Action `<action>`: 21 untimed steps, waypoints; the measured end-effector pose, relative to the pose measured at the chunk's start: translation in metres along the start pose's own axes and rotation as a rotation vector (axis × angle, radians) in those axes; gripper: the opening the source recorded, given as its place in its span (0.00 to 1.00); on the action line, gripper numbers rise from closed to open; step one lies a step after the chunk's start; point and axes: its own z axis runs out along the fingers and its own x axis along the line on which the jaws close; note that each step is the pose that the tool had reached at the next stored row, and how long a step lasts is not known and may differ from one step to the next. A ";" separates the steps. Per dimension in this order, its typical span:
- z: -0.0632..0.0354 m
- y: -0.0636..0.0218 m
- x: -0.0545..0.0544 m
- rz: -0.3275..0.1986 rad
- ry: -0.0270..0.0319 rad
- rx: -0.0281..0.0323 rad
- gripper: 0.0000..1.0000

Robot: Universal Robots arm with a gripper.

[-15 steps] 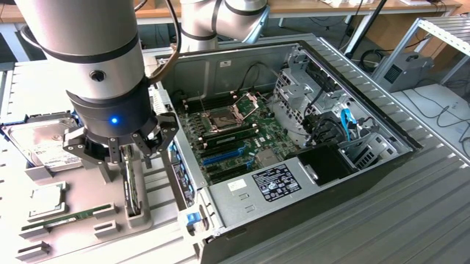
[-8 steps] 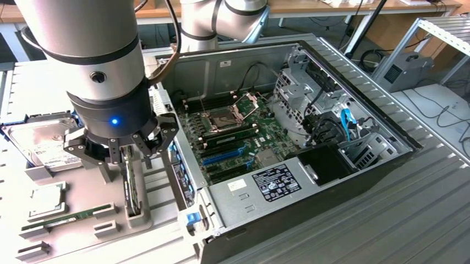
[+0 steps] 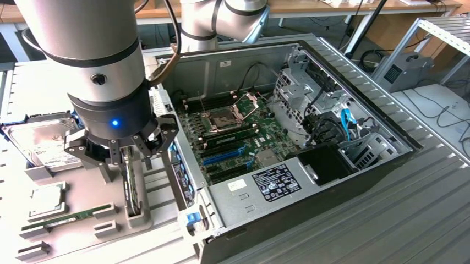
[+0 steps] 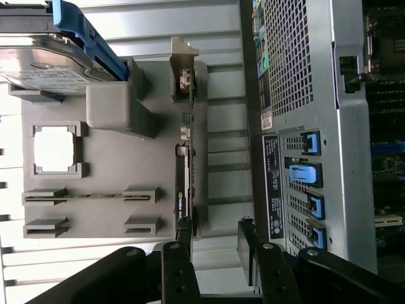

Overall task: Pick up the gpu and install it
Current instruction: 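Pick up the gpu and move the gpu toward the slot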

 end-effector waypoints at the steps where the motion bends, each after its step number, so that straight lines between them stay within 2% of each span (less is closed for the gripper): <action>1: 0.0002 0.0000 0.000 0.000 0.0000 0.0000 0.42; 21: 0.0045 -0.0002 0.000 0.000 -0.0001 -0.0001 0.42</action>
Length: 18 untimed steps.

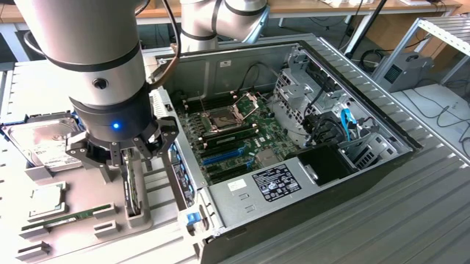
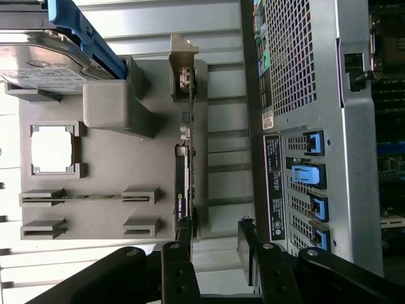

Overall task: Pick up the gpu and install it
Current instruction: 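Pick up the gpu and move the gpu toward the slot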

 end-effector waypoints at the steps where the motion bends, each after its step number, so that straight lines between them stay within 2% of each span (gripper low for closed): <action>1: 0.0002 0.0000 0.000 0.000 0.0001 0.0000 0.42; 18: 0.0038 -0.0002 0.000 0.000 0.0000 0.0000 0.42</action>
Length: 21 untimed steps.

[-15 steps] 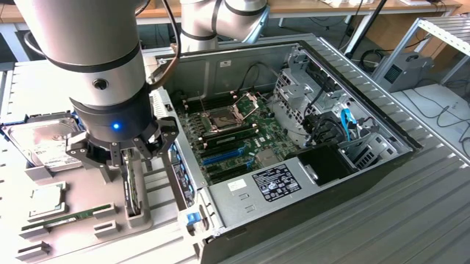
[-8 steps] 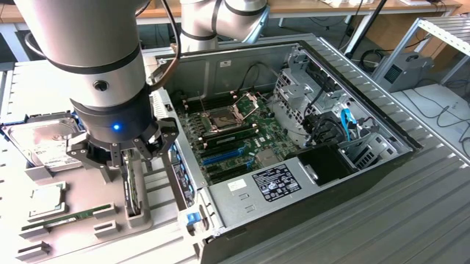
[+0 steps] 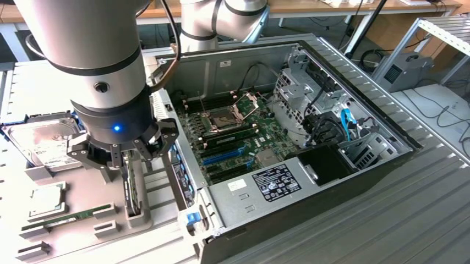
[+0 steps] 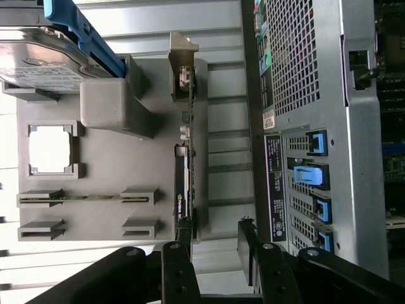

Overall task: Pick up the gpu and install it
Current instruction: 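Pick up the gpu and move the gpu toward the slot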

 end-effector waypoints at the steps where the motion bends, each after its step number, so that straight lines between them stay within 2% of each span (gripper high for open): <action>1: 0.0002 0.0000 0.000 0.000 0.0000 0.0000 0.42; 21: 0.0050 -0.0002 0.000 0.000 0.0000 0.0000 0.42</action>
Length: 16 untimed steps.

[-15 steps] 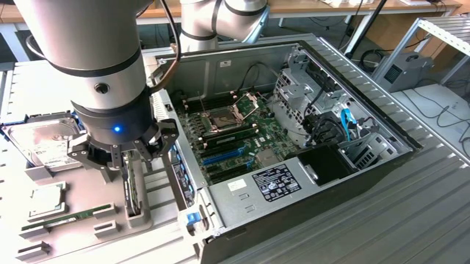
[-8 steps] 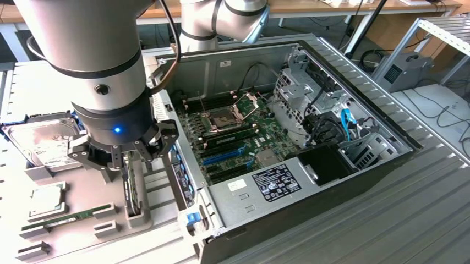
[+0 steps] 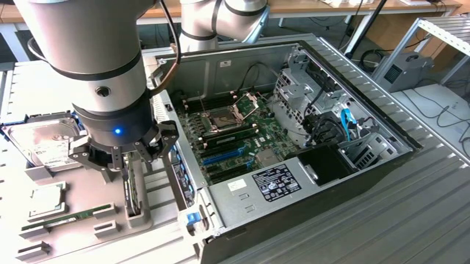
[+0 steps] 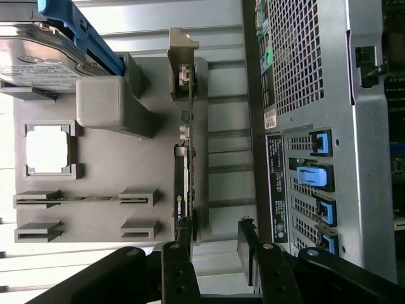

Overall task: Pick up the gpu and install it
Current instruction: 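Pick up the gpu and move the gpu toward the slot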

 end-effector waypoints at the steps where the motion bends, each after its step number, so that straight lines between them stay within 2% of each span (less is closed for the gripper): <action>1: 0.0002 0.0000 0.000 0.000 0.0000 0.0000 0.42; 16: 0.0042 -0.0002 0.000 0.000 0.0000 0.0000 0.42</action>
